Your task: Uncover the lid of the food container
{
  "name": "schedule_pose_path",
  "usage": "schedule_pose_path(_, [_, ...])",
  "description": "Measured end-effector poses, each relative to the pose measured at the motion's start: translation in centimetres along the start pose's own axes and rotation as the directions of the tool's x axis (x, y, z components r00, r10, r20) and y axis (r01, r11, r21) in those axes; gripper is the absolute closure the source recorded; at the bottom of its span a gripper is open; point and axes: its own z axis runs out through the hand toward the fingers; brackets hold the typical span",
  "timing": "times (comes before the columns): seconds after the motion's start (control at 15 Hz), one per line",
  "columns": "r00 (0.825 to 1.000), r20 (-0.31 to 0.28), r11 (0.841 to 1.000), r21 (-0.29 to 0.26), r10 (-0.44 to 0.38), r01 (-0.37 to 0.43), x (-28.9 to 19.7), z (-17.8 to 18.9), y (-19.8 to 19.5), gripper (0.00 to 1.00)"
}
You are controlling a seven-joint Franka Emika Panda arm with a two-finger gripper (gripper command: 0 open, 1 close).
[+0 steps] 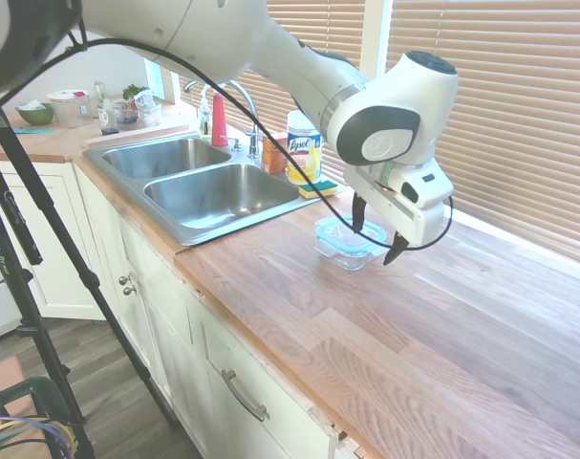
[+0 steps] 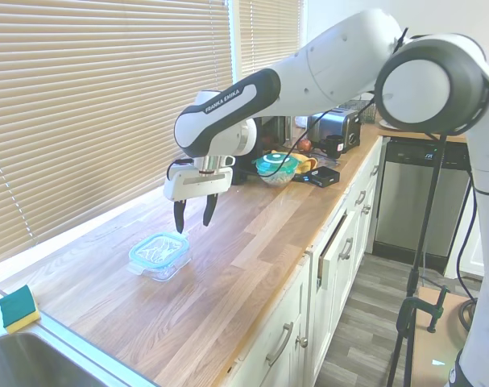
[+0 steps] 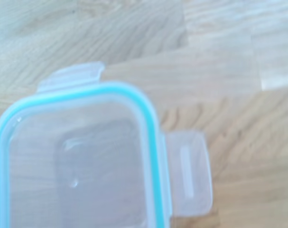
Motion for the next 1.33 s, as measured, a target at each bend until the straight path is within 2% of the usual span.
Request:
schedule_pose_path(0.2, [0.997,0.03,0.998,-0.003,-0.065,0.065,0.6,1.2,-1.6,0.0])
schedule_pose_path(0.4, [0.995,0.054,0.997,0.002,-0.083,0.083,1.4,2.3,-3.0,0.0])
schedule_pose_path(0.67, [0.995,0.054,0.997,0.009,-0.08,0.08,3.7,2.2,-4.0,0.0])
schedule_pose_path(0.8, [0.993,0.092,0.997,0.01,-0.073,0.073,5.1,2.7,-3.5,0.0])
schedule_pose_path(0.93, [0.988,0.145,0.998,-0.023,-0.061,0.065,6.4,3.4,-2.0,0.0])
schedule_pose_path(1.07, [0.982,0.176,0.997,-0.007,-0.069,0.072,7.2,3.2,-1.5,0.0])
schedule_pose_path(1.33, [0.969,0.23,0.995,0.061,-0.093,0.081,6.8,2.1,-2.4,0.0])
